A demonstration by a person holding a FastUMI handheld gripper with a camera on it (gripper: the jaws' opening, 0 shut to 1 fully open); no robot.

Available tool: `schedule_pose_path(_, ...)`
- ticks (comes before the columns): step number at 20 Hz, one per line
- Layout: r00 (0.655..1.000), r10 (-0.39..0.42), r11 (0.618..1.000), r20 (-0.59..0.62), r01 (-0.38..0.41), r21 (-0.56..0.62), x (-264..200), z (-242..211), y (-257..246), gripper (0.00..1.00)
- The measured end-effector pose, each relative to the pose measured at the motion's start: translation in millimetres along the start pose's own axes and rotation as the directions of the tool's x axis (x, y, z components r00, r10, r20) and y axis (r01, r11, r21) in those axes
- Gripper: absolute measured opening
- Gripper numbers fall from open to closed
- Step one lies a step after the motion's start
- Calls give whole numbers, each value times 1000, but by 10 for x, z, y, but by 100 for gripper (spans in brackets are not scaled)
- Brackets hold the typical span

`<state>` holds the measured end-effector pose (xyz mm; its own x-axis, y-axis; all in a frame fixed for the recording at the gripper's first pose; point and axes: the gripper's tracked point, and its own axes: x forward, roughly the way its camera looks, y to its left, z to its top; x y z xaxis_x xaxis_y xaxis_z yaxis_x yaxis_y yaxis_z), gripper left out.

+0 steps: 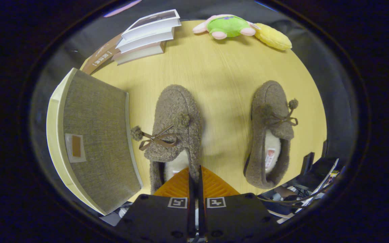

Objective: Open the storage box then place both shoes into the box .Put the left shoe in first, then the right shoe, with the right side of both shoes facing outward in a uniform manner.

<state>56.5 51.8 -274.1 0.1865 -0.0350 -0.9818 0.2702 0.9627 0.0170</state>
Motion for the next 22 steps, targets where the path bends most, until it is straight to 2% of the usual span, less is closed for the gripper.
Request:
schedule_pose_path(6, 995, -89, 994, 38, 87, 61, -579, -88, -88, 7)
schedule_pose_path(10, 987, -122, 990, 108, 113, 88, -1034, -42, -90, 7)
schedule_pose_path(15, 972, -142, 990, 188, 143, 8, -1540, 32, 202, 7)
schedule_pose_path(18, 968, -116, 992, 224, 125, -28, -1803, 91, 600, 7)
schedule_pose_path(22, 968, -19, 997, 249, 36, -65, -2016, 129, 1295, 7)
